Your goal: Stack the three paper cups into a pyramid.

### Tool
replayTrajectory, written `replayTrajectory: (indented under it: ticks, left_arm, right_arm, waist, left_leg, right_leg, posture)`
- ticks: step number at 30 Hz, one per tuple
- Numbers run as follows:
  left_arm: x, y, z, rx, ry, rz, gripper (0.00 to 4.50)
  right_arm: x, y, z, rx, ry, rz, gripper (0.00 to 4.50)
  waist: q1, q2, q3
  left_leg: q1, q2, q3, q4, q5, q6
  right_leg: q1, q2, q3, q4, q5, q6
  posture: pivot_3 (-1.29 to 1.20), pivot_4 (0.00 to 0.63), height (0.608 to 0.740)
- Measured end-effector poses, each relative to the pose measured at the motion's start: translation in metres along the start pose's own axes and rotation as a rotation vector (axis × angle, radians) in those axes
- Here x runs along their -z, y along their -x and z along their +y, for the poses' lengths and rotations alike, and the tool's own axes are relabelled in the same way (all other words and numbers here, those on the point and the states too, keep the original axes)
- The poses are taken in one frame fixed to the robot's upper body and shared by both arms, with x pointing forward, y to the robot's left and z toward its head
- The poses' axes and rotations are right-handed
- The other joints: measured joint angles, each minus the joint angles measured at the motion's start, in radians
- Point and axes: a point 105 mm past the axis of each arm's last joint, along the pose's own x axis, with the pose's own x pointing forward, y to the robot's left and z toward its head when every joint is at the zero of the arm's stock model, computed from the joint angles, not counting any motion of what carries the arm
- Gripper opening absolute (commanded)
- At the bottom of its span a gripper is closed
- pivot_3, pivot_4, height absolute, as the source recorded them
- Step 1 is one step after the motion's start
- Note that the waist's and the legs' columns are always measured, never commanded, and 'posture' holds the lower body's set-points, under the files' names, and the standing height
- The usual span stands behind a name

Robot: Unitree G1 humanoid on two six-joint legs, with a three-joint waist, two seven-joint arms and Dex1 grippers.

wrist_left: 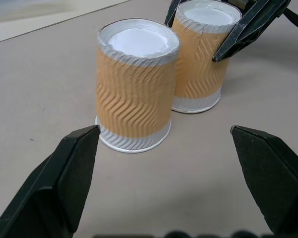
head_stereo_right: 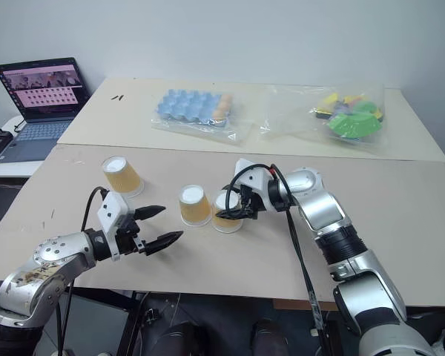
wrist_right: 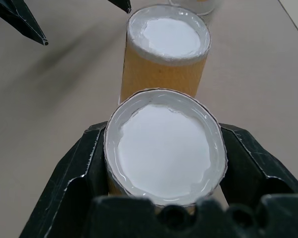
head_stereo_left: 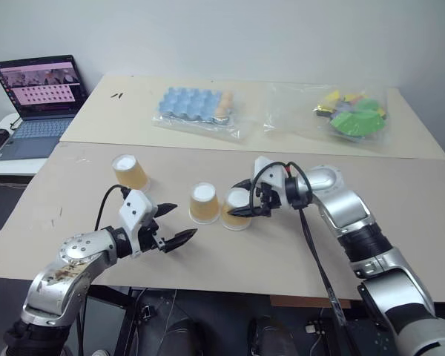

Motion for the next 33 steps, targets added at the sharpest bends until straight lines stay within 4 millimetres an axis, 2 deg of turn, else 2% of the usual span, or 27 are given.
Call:
replayTrajectory:
  ticks: [2, 4, 5, 7, 12, 17, 21, 23, 28, 30, 33]
  left_arm:
    - [-0.001, 0.0, 0.0, -0.003, -0.003, -0.002, 4.5]
    - [-0.001, 0.0, 0.0, -0.006, -0.005, -0.004, 4.5]
    - [-0.002, 0.0, 0.0, -0.006, -0.007, -0.005, 4.5]
    - [-0.003, 0.0, -0.001, -0.009, -0.008, -0.009, 4.5]
    - [-0.004, 0.004, 0.007, -0.101, 0.021, -0.048, 4.5]
    - [0.012, 0.038, 0.04, -0.463, 0.117, -0.091, 4.5]
    - [0.021, 0.065, 0.057, -0.642, 0.131, -0.084, 4.5]
    - [0.026, 0.073, 0.064, -0.682, 0.129, -0.074, 4.5]
    - [0.04, 0.077, 0.091, -0.705, 0.112, -0.027, 4.5]
    - [0.034, 0.075, 0.106, -0.696, 0.08, -0.034, 4.5]
    - [0.02, 0.06, 0.129, -0.657, 0.038, -0.067, 4.5]
  right_arm:
    - [-0.001, -0.002, -0.001, 0.005, -0.002, -0.003, 2.7]
    - [-0.001, -0.004, -0.003, 0.01, -0.004, -0.003, 3.7]
    - [-0.001, -0.004, -0.003, 0.011, -0.003, -0.004, 3.86]
    - [0.001, -0.005, -0.004, 0.015, -0.01, 0.002, 4.47]
    - [-0.001, -0.002, -0.005, 0.02, 0.002, -0.002, 4.47]
    - [-0.043, 0.038, -0.004, 0.062, 0.008, -0.148, 4.47]
    - [-0.073, 0.062, -0.001, 0.098, -0.044, -0.28, 4.47]
    - [-0.081, 0.069, -0.002, 0.129, -0.066, -0.314, 4.47]
    - [-0.084, 0.076, -0.007, 0.216, -0.128, -0.339, 4.47]
    - [-0.08, 0.075, -0.005, 0.24, -0.151, -0.329, 4.47]
    - [-0.067, 0.074, -0.003, 0.288, -0.195, -0.299, 4.47]
  waist:
    - [0.0, 0.0, 0.0]
    - [-0.001, 0.0, 0.0]
    - [0.0, 0.0, 0.0]
    - [0.0, 0.0, 0.0]
    - [0.0, 0.0, 0.0]
    - [0.002, 0.0, 0.0]
    - [0.002, 0.0, 0.0]
    - [0.002, 0.0, 0.0]
    - [0.009, 0.0, 0.0]
    - [0.012, -0.001, 0.0]
    - [0.019, -0.001, 0.0]
  left_leg:
    - [0.0, 0.0, 0.0, 0.0, 0.0, 0.0]
    - [0.0, 0.0, 0.0, 0.0, 0.0, 0.0]
    - [0.0, 0.0, 0.0, 0.0, 0.0, 0.0]
    - [0.0, 0.0, 0.0, 0.0, 0.0, 0.0]
    - [0.0, 0.0, 0.0, 0.0, 0.0, 0.0]
    - [-0.001, 0.001, -0.001, -0.001, 0.0, 0.0]
    - [0.0, 0.001, -0.001, 0.0, 0.0, 0.0]
    - [0.001, 0.001, -0.001, 0.0, 0.0, 0.0]
    - [0.0, 0.0, -0.001, 0.0, 0.0, 0.0]
    - [-0.001, 0.0, -0.001, 0.0, 0.0, 0.0]
    - [-0.002, -0.002, -0.001, 0.0, 0.0, 0.001]
  right_leg:
    - [0.0, 0.0, 0.0, 0.0, 0.0, 0.0]
    - [0.0, 0.0, 0.0, 0.0, 0.0, 0.0]
    - [0.0, 0.0, 0.0, 0.0, 0.0, 0.0]
    - [0.0, 0.0, 0.0, 0.0, 0.0, 0.0]
    - [0.0, 0.0, 0.0, 0.0, 0.0, 0.0]
    - [0.0, 0.0, -0.001, 0.0, 0.0, 0.0]
    - [0.001, -0.001, -0.001, 0.0, 0.0, -0.001]
    - [0.001, -0.001, -0.001, 0.0, 0.001, -0.001]
    - [0.0, -0.001, -0.002, 0.001, 0.001, -0.002]
    - [0.0, -0.001, -0.002, 0.0, 0.001, -0.002]
    - [0.0, -0.001, -0.003, 0.0, 0.001, -0.002]
  posture:
    - [0.0, 0.15, 0.733]
    - [0.0, 0.15, 0.733]
    - [0.0, 0.15, 0.733]
    - [0.0, 0.15, 0.733]
    - [0.0, 0.15, 0.733]
    - [0.0, 0.15, 0.733]
    - [0.0, 0.15, 0.733]
    - [0.0, 0.15, 0.733]
    - [0.0, 0.15, 0.733]
    - [0.0, 0.15, 0.733]
    - [0.0, 0.15, 0.733]
